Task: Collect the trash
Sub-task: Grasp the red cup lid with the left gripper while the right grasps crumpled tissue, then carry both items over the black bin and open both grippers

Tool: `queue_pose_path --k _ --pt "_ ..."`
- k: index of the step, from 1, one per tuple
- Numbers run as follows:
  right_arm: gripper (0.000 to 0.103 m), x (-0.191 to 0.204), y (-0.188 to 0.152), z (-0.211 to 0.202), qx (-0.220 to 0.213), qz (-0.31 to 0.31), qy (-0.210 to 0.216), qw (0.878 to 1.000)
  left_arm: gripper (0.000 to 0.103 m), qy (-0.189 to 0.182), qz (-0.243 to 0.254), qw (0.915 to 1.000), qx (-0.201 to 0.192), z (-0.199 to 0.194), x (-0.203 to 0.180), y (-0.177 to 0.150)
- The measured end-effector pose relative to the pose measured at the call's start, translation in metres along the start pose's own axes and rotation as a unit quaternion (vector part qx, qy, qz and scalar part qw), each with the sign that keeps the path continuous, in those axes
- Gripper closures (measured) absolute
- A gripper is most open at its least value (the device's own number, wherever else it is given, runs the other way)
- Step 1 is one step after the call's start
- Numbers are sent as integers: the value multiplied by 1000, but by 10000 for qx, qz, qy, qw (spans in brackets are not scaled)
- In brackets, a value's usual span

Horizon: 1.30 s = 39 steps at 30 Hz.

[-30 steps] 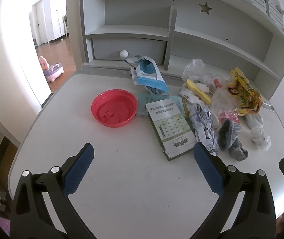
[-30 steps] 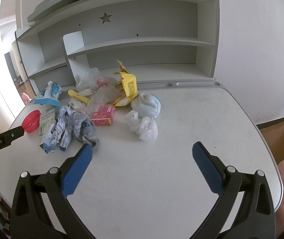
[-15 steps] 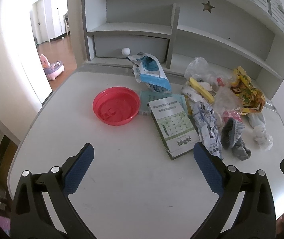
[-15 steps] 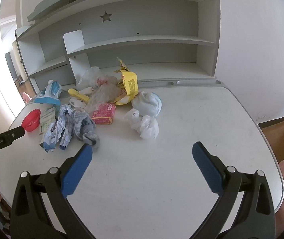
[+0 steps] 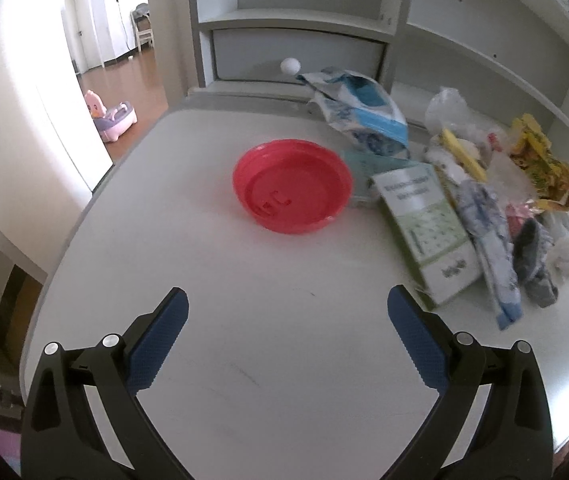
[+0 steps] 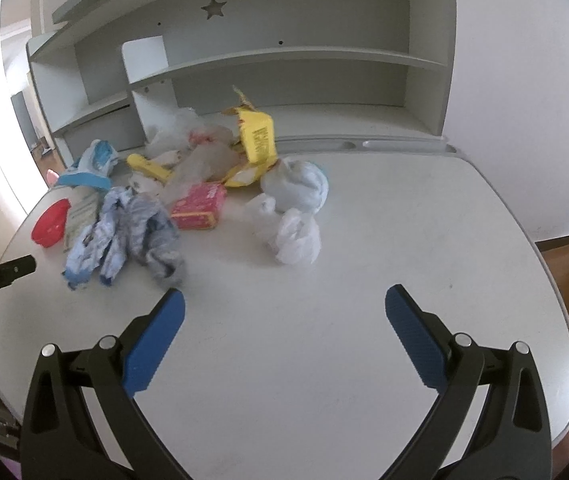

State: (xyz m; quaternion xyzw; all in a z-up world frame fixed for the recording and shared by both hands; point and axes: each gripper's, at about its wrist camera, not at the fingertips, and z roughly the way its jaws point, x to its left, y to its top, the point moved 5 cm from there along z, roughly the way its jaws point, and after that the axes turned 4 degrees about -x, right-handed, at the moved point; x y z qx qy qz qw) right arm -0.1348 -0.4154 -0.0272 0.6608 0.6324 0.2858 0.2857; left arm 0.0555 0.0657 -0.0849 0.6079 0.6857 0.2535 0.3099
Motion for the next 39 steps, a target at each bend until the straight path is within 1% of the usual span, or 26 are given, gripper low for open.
queue_pose_path --k 1,4,7,8,12,14,15,17,18,19,20,23,25,27,29,31,32,34,36,37,38,39 --pt "6 -2 3 2 -91 -53 -58 9999 6 97 48 9999 92 3 4 0" --pt "12 -5 11 12 -196 -41 3 9998 6 191 100 9996 194 13 10 8" --pt "14 -5 16 22 -125 25 138 9998 6 150 196 9992 301 25 6 13" --pt "17 -4 19 25 -118 40 178 9998 6 171 256 9990 324 30 4 14" --pt "22 -1 25 40 5 40 313 9995 6 315 495 9976 372 48 -7 24" --pt "30 0 27 48 56 59 406 9991 6 398 565 9965 464 58 -9 29" --pt "31 0 29 51 65 56 436 9990 6 390 561 9963 521 63 -9 30" --pt "43 0 32 56 61 23 503 9987 6 267 473 9965 627 68 -8 30" --pt "47 0 33 59 85 28 559 9984 8 191 427 9968 648 70 -7 31" --pt "60 -1 35 60 71 -4 581 9983 15 129 407 9971 624 70 -7 31" --pt "64 -1 35 61 77 62 702 9975 23 134 450 9974 542 67 -8 30" --pt "65 0 35 57 -3 122 798 9967 26 99 507 9973 520 60 -10 29" --pt "65 2 34 53 -23 138 863 9962 26 169 479 9979 400 50 -8 26" --pt "65 1 34 43 -106 199 945 9953 26 206 397 9987 233 33 -5 28" --pt "65 2 34 33 -162 172 997 9947 26 199 340 9992 -71 6 -7 36" --pt "65 -1 32 24 -179 175 1070 9939 26 34 436 9985 -336 -23 -25 46" --pt "65 -8 33 10 -298 258 1133 9928 26 -114 555 9973 -459 -39 -41 49" --pt "65 -28 38 -21 -656 438 1148 9903 26 -538 911 9919 -707 -78 -91 49" --pt "65 -70 41 -67 -1122 740 975 9861 26 -1147 1289 9811 -878 -112 -152 41" --pt "65 -92 39 -88 -1296 883 844 9840 26 -1526 1483 9728 -917 -131 -186 33" --pt "65 -124 34 -115 -1489 1078 618 9810 26 -1941 1738 9608 -949 -152 -226 19" --pt "65 -147 28 -132 -1588 1195 412 9792 26 -2248 1951 9498 -962 -170 -256 6"
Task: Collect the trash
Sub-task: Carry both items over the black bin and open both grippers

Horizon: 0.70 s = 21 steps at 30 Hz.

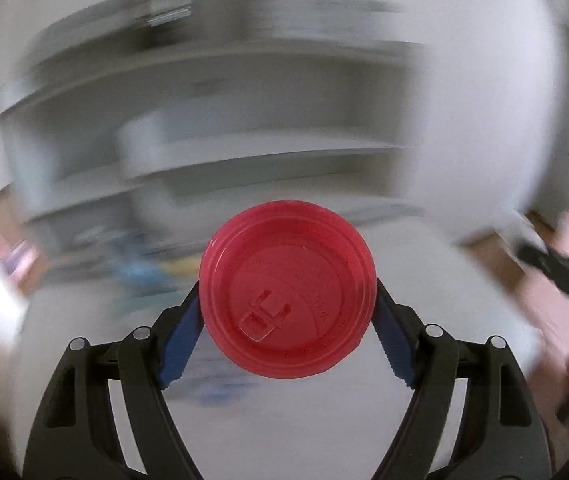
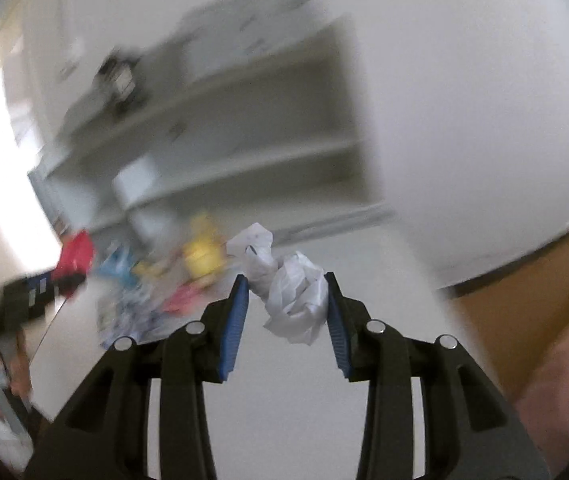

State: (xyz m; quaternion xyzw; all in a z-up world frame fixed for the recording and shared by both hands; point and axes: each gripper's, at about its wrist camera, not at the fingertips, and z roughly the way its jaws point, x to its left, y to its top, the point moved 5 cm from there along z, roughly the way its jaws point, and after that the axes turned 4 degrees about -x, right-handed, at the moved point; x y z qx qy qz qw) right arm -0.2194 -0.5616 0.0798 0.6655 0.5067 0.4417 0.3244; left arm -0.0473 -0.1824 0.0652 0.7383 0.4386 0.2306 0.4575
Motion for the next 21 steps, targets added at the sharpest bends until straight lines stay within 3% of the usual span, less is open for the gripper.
queue_pose_path --k 2,4,7,10,12,16,18,21 --pt "65 -57 5 -45 -201 243 -552 9980 26 -775 475 9959 -2 -6 -87 -3" --pt "65 -105 -3 -75 -178 450 -1060 9932 26 -1557 944 9831 170 -11 -179 -21" --pt "65 -181 -42 -104 214 1001 -1523 9830 26 -2461 1427 9564 661 -22 -292 -72" --pt "65 -250 -104 -102 985 1534 -1805 9666 26 -2962 1729 9279 1463 -24 -375 -148" --pt "65 -290 -159 -91 1600 1894 -1866 9506 26 -2946 2060 9108 2029 -16 -416 -206" --pt "65 -338 -261 -54 2704 2569 -1810 9100 26 -2583 2237 8853 3155 34 -456 -307" --pt "65 -353 -313 -38 3265 2819 -1723 8856 26 -2429 2218 8746 3563 58 -468 -344" --pt "65 -366 -351 -29 3710 2826 -1844 8652 27 -2181 2148 8672 3928 86 -457 -365"
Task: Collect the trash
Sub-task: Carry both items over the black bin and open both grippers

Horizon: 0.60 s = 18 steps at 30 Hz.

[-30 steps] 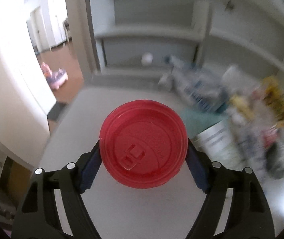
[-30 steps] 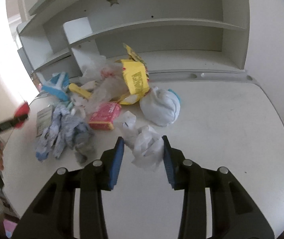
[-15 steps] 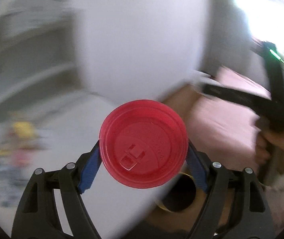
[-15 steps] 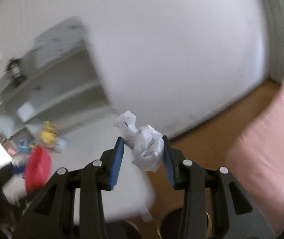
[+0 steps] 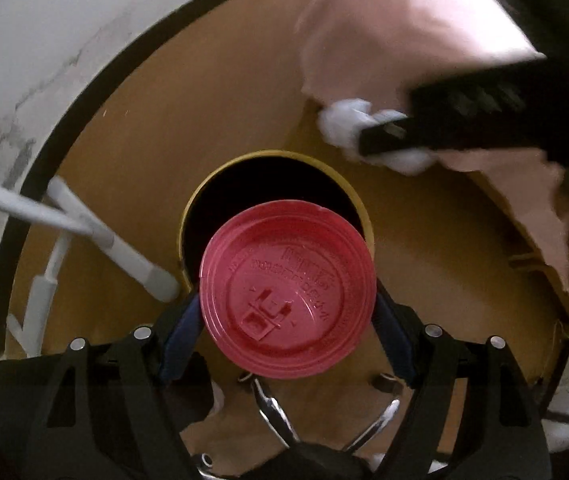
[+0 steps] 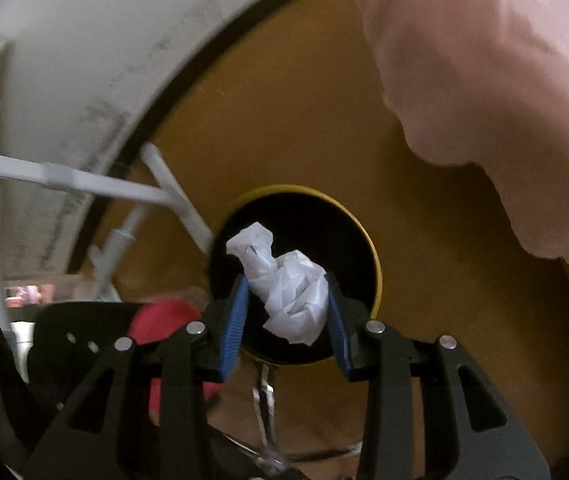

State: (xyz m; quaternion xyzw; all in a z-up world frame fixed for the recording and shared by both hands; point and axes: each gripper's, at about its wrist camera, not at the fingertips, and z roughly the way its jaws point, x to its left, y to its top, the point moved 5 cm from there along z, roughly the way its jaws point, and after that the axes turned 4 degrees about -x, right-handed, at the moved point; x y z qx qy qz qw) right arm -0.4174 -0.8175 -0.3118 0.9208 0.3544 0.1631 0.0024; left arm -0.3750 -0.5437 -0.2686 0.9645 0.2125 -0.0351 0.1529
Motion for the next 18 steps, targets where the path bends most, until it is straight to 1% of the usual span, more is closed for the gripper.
queue_pose_path --k 1,2,3,4,5,6,8,9,10,11,12,13,14,15,16,17,18 --pt "66 1 0 6 86 30 -48 9999 27 -49 -143 9999 78 3 5 1" --pt "66 -4 0 9 154 93 -20 9998 27 -91 -230 9996 116 3 8 10" --pt "66 -9 0 11 190 158 55 9997 27 -130 -294 9994 101 -1 -1 7" --pt "66 -15 -2 13 218 204 112 9995 27 -152 -307 9994 101 -2 -3 9" --pt "66 2 7 15 275 247 164 9992 27 -152 -301 9994 86 -6 -12 9" --pt "66 1 10 19 286 277 216 9990 25 -180 -299 9994 62 -10 -3 12" --pt "65 4 12 19 295 330 283 9986 23 -239 -240 9994 -60 -15 -21 4" --pt "63 6 14 21 299 375 292 9984 22 -207 -202 9995 -86 -19 -21 -1" --pt "48 6 15 24 321 421 263 9983 12 -187 -136 9997 -103 -20 -26 -1" --pt "26 6 15 24 332 443 169 9983 8 -171 -77 9997 -126 -20 -29 3" --pt "21 7 16 22 298 429 80 9986 7 -171 -41 9996 -198 -23 -33 3" --pt "20 8 18 19 215 390 -15 9990 7 -156 19 9995 -276 -27 -41 0" --pt "19 7 20 14 113 359 -123 9992 7 -128 81 9994 -324 -33 -43 -13" --pt "19 3 23 7 37 376 -213 9991 7 -50 168 9992 -358 -41 -54 -19" --pt "19 -1 26 -2 -70 418 -333 9985 7 61 235 9989 -400 -46 -56 -23" --pt "19 -5 31 -11 -183 453 -443 9978 7 152 309 9982 -490 -60 -64 -30" --pt "19 -9 36 -23 -331 482 -580 9966 7 177 450 9964 -702 -81 -82 -34"
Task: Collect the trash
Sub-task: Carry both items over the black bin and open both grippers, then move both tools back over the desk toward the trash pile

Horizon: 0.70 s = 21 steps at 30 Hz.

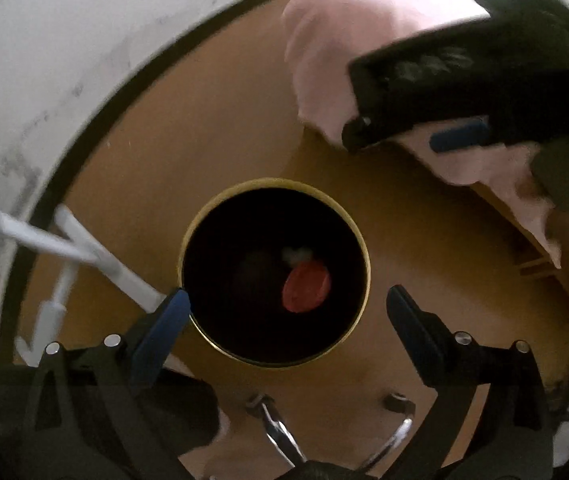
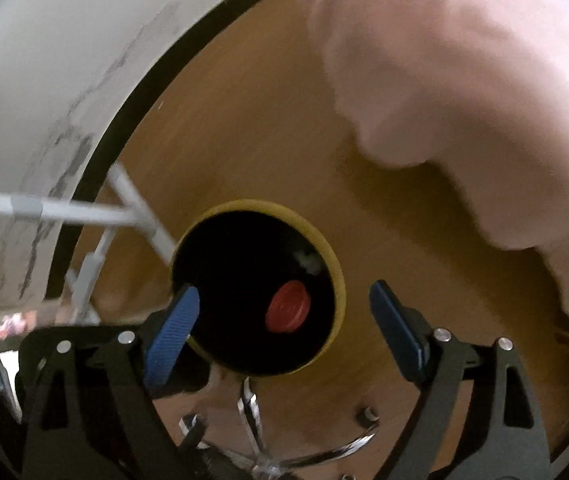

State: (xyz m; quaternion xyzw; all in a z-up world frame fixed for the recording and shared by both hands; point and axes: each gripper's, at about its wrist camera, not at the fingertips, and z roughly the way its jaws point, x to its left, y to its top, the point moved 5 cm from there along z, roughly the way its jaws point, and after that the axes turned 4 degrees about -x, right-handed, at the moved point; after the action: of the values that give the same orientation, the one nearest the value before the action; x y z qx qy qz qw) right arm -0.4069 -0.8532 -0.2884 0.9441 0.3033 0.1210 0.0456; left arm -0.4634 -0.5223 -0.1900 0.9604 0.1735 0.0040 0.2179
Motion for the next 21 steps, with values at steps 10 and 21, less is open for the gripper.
queue_pose_path --k 10,21 --pt "8 11 13 -229 -3469 324 -64 9373 7 441 473 9471 -3143 -327 -38 12" --pt "7 274 -69 -244 -3664 -2789 1134 8804 7 3883 -3741 8094 -2329 -498 247 -239"
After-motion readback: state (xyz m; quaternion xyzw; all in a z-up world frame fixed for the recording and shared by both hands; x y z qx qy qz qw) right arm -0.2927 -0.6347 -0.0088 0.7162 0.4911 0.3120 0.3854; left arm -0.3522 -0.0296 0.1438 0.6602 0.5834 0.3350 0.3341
